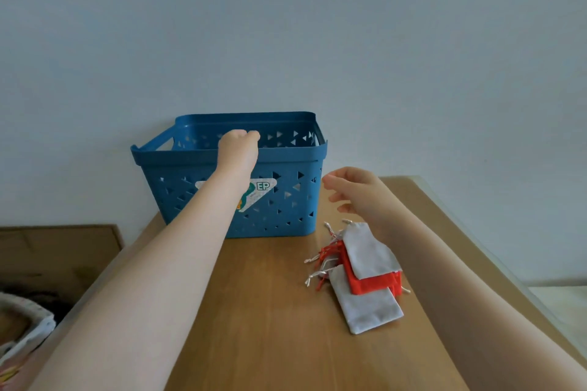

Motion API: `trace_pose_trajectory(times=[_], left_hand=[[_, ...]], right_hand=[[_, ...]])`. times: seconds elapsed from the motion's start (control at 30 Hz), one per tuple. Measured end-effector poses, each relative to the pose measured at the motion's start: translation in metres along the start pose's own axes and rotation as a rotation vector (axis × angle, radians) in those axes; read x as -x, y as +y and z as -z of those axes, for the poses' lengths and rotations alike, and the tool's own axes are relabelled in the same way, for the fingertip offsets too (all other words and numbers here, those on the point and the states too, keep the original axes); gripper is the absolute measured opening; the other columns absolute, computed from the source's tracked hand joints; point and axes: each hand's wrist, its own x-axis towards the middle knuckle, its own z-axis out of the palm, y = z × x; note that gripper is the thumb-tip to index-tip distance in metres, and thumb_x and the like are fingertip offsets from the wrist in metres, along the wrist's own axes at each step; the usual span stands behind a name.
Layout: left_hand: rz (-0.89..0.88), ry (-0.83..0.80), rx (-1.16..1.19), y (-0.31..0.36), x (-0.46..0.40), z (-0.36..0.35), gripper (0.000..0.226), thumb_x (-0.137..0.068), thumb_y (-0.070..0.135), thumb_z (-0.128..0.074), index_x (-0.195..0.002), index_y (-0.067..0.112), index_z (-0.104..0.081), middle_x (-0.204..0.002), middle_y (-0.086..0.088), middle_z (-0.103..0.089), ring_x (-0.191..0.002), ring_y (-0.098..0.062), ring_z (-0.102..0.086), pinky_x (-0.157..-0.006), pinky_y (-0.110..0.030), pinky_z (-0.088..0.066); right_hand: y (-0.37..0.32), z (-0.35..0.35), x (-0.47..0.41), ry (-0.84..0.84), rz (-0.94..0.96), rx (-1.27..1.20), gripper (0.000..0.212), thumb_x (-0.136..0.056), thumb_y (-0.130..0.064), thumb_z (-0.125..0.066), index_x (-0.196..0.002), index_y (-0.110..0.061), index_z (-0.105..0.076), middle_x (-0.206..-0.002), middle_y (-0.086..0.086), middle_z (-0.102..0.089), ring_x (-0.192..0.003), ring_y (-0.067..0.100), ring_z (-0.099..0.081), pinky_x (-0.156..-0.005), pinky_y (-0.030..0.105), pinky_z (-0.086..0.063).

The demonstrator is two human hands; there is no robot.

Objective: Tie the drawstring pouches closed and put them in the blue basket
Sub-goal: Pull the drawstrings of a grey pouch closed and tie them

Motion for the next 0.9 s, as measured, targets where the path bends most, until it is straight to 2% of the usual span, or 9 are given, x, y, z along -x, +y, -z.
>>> trace_pose_trajectory(times=[0.1, 0.13, 0.27, 0.43, 0.57, 0.63, 0.7, 0.8, 0.9], left_hand=[[-0.117, 0.047, -0.012, -0.010, 0.018, 0.001, 0.025, -0.092, 0.010, -0.043, -0.110, 0.018, -0.060, -0.114, 0.000, -0.052, -0.065, -0.005, -0.047, -0.053, -0.014, -0.039], [-0.152, 0.037, -0.010, -0.013, 0.028, 0.000, 0.027, -0.093, 0.010, -0.042, -0.110, 0.019, -0.060, -0.115, -0.002, -0.055, -0.069, -0.008, -0.053, -0.057, -0.017, -0.044], [-0.218, -0.272, -0.121, -0.021, 0.070, -0.010, 0.022, -0.094, 0.011, -0.042, -0.090, 0.019, -0.063, -0.073, -0.001, -0.056, -0.054, -0.009, -0.047, -0.053, -0.022, -0.038], [-0.153, -0.606, -0.197, -0.044, 0.110, -0.018, 0.017, -0.094, 0.017, -0.047, -0.090, 0.024, -0.062, -0.100, -0.018, -0.066, -0.061, -0.010, -0.054, -0.058, -0.024, -0.043], [-0.043, -0.633, -0.184, -0.066, 0.128, -0.017, 0.015, -0.095, 0.015, -0.048, -0.103, 0.017, -0.060, -0.107, -0.011, -0.065, -0.063, -0.008, -0.056, -0.060, -0.023, -0.045], [-0.030, -0.643, -0.201, -0.077, 0.134, -0.016, 0.014, -0.095, 0.015, -0.049, -0.104, 0.016, -0.059, -0.105, -0.011, -0.065, -0.061, -0.006, -0.056, -0.060, -0.022, -0.046], [-0.037, -0.643, -0.237, -0.086, 0.140, -0.014, 0.014, -0.095, 0.016, -0.049, -0.103, 0.018, -0.060, -0.103, -0.009, -0.066, -0.061, -0.004, -0.057, -0.060, -0.021, -0.046], [-0.045, -0.622, -0.279, -0.095, 0.143, -0.011, 0.015, -0.095, 0.018, -0.048, -0.102, 0.020, -0.061, -0.099, -0.002, -0.066, -0.064, -0.003, -0.059, -0.061, -0.020, -0.047], [-0.010, -0.586, -0.272, -0.100, 0.144, -0.011, 0.015, -0.095, 0.017, -0.047, -0.102, 0.020, -0.060, -0.098, -0.002, -0.067, -0.064, -0.005, -0.059, -0.063, -0.021, -0.048]], right_hand=[[0.008, 0.004, 0.005, -0.023, -0.035, 0.024, 0.010, -0.092, -0.025, -0.057, -0.088, -0.017, -0.062, -0.093, 0.002, -0.062, -0.079, 0.012, -0.057, -0.071, 0.026, -0.047], [0.010, 0.005, 0.008, -0.027, -0.041, 0.028, 0.010, -0.092, -0.025, -0.057, -0.087, -0.017, -0.061, -0.093, 0.002, -0.062, -0.079, 0.012, -0.057, -0.070, 0.026, -0.047], [0.015, 0.011, 0.017, -0.017, -0.020, 0.046, 0.019, -0.091, -0.034, -0.056, -0.095, -0.017, -0.064, -0.094, 0.000, -0.063, -0.079, 0.012, -0.057, -0.068, 0.023, -0.046], [0.046, 0.017, 0.023, 0.133, -0.045, 0.266, 0.020, -0.091, -0.028, -0.057, -0.093, -0.010, -0.064, -0.088, 0.003, -0.064, -0.083, 0.017, -0.057, -0.073, 0.030, -0.044], [0.083, 0.025, 0.022, 0.186, -0.122, 0.614, 0.034, -0.092, -0.023, -0.053, -0.123, -0.010, -0.056, -0.122, 0.009, -0.060, -0.114, 0.028, -0.053, -0.090, 0.030, -0.041], [0.096, 0.027, 0.020, 0.160, -0.173, 0.714, 0.037, -0.089, -0.022, -0.054, -0.122, -0.006, -0.053, -0.112, 0.012, -0.061, -0.106, 0.030, -0.055, -0.081, 0.033, -0.045], [0.107, 0.028, 0.018, 0.206, -0.192, 0.688, 0.037, -0.085, -0.017, -0.053, -0.120, -0.006, -0.052, -0.103, 0.012, -0.060, -0.100, 0.029, -0.054, -0.069, 0.032, -0.045], [0.115, 0.030, 0.013, 0.308, -0.197, 0.584, 0.043, -0.084, -0.015, -0.054, -0.126, -0.009, -0.047, -0.117, 0.013, -0.059, -0.113, 0.031, -0.050, -0.087, 0.042, -0.048], [0.115, 0.032, 0.012, 0.381, -0.238, 0.542, 0.042, -0.083, -0.016, -0.054, -0.125, -0.014, -0.050, -0.115, 0.010, -0.060, -0.110, 0.029, -0.053, -0.083, 0.038, -0.048]])
